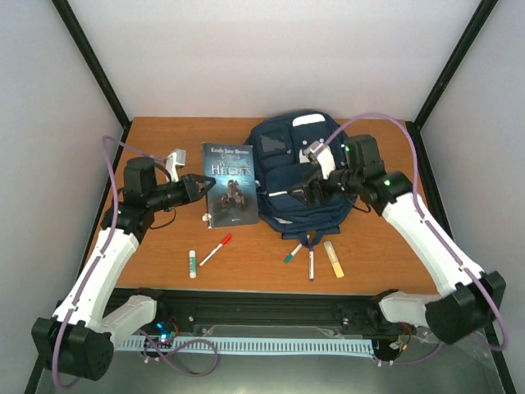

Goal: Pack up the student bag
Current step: Pick up the book from the center of the board.

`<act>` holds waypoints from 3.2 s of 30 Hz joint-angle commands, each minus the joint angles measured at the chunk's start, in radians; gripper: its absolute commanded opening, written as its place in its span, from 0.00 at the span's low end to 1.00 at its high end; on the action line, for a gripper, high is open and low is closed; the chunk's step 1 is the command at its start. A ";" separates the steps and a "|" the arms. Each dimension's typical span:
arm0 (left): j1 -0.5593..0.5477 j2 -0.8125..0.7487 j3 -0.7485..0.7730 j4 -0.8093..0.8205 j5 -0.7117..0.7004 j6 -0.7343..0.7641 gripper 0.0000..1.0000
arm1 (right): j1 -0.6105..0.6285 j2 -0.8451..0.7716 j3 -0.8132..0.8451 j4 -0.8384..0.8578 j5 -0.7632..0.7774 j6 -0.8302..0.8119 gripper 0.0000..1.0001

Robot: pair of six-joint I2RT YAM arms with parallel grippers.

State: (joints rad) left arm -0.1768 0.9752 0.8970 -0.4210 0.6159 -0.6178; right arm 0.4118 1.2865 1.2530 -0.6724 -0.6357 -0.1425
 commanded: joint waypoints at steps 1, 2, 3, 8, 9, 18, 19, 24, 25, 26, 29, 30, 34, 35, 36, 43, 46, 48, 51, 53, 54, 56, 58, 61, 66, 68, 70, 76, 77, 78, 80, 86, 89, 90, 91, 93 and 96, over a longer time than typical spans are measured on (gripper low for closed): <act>-0.011 -0.055 0.079 0.214 0.249 0.045 0.01 | -0.010 -0.120 -0.120 0.090 0.094 -0.025 0.96; -0.014 -0.054 0.080 0.232 0.259 0.047 0.01 | -0.011 -0.141 -0.141 0.109 0.113 -0.015 0.99; -0.016 -0.053 0.081 0.251 0.276 0.044 0.01 | -0.013 -0.155 -0.152 0.116 0.112 -0.005 1.00; -0.053 -0.045 0.069 0.389 0.310 -0.028 0.01 | -0.027 -0.144 -0.146 0.120 -0.096 0.024 1.00; -0.063 -0.042 0.068 0.412 0.309 -0.040 0.01 | -0.027 -0.132 -0.133 0.120 -0.139 0.032 1.00; -0.130 0.010 0.096 0.576 0.314 -0.138 0.01 | -0.026 0.001 -0.009 0.148 -0.370 0.138 0.98; -0.133 0.015 0.096 0.595 0.314 -0.151 0.01 | -0.026 0.005 -0.012 0.165 -0.403 0.156 0.98; -0.146 0.038 0.089 0.666 0.289 -0.189 0.01 | -0.016 -0.005 -0.035 0.266 -0.533 0.249 0.90; -0.147 0.040 0.087 0.667 0.279 -0.188 0.01 | -0.014 -0.007 -0.034 0.276 -0.553 0.264 0.89; -0.147 0.042 0.082 0.671 0.265 -0.188 0.01 | -0.013 -0.009 -0.033 0.290 -0.573 0.281 0.88; -0.147 0.052 0.065 0.694 0.247 -0.198 0.01 | -0.011 -0.022 -0.033 0.312 -0.629 0.324 0.85; -0.147 0.059 0.059 0.701 0.245 -0.202 0.01 | -0.012 -0.022 -0.031 0.314 -0.642 0.336 0.83; -0.147 0.068 0.054 0.664 0.188 -0.192 0.01 | -0.011 -0.014 -0.012 0.295 -0.649 0.364 0.73; -0.147 0.069 0.052 0.652 0.168 -0.187 0.02 | -0.011 -0.011 -0.008 0.299 -0.649 0.371 0.68; -0.147 0.071 0.046 0.650 0.155 -0.187 0.04 | -0.012 -0.006 -0.003 0.299 -0.645 0.384 0.65; -0.147 0.120 0.015 0.675 0.160 -0.225 0.08 | -0.011 0.038 0.053 0.296 -0.593 0.431 0.46; -0.148 0.123 -0.009 0.697 0.159 -0.236 0.08 | -0.011 0.048 0.063 0.323 -0.571 0.462 0.37; -0.148 0.122 -0.022 0.701 0.153 -0.236 0.08 | -0.011 0.060 0.071 0.341 -0.562 0.479 0.35; -0.151 0.123 -0.039 0.706 0.144 -0.238 0.09 | -0.011 0.071 0.084 0.368 -0.560 0.511 0.32; -0.151 0.130 -0.039 0.689 0.140 -0.230 0.10 | -0.011 0.075 0.091 0.385 -0.562 0.529 0.27; -0.153 0.135 -0.035 0.677 0.139 -0.226 0.11 | -0.012 0.080 0.098 0.387 -0.563 0.536 0.25; -0.153 0.145 -0.026 0.644 0.131 -0.211 0.15 | -0.011 0.084 0.107 0.385 -0.568 0.536 0.18; -0.153 0.150 -0.019 0.614 0.119 -0.194 0.20 | -0.011 0.084 0.110 0.379 -0.564 0.533 0.14; -0.153 0.152 -0.017 0.605 0.122 -0.181 0.29 | -0.014 0.074 0.089 0.378 -0.557 0.531 0.06; -0.153 0.161 -0.039 0.672 0.182 -0.197 0.57 | -0.028 0.051 0.059 0.391 -0.559 0.542 0.03; -0.153 0.176 -0.047 0.723 0.231 -0.221 0.58 | -0.032 0.051 0.063 0.384 -0.559 0.532 0.03; -0.153 0.185 -0.050 0.744 0.264 -0.235 0.55 | -0.037 0.057 0.066 0.377 -0.563 0.530 0.03; -0.155 0.166 -0.059 0.766 0.284 -0.239 0.26 | -0.043 0.077 0.062 0.381 -0.560 0.537 0.03; -0.154 0.162 -0.057 0.766 0.286 -0.239 0.21 | -0.044 0.084 0.062 0.380 -0.557 0.536 0.03; -0.154 0.159 -0.056 0.766 0.284 -0.240 0.15 | -0.046 0.089 0.061 0.378 -0.555 0.536 0.03; -0.155 0.147 -0.054 0.770 0.280 -0.244 0.05 | -0.049 0.098 0.055 0.376 -0.558 0.533 0.04; -0.155 0.135 -0.056 0.831 0.270 -0.304 0.01 | -0.050 0.121 0.025 0.310 -0.589 0.440 0.60; -0.154 0.136 -0.048 0.840 0.267 -0.316 0.01 | -0.050 0.130 0.002 0.286 -0.642 0.415 0.69; -0.155 0.136 -0.045 0.838 0.267 -0.314 0.01 | -0.050 0.130 -0.005 0.282 -0.660 0.411 0.69; -0.155 0.137 -0.044 0.836 0.265 -0.313 0.01 | -0.050 0.130 -0.010 0.282 -0.676 0.408 0.69; -0.154 0.140 -0.043 0.834 0.261 -0.314 0.01 | -0.050 0.126 -0.017 0.274 -0.702 0.395 0.67; -0.155 0.149 -0.045 0.861 0.264 -0.335 0.01 | -0.048 0.130 -0.021 0.238 -0.700 0.364 0.68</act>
State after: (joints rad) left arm -0.3275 1.1278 0.8143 0.3305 0.8982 -0.9176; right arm 0.3557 1.4158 1.2423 -0.3935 -1.2682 0.2768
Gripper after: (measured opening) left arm 0.201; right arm 0.669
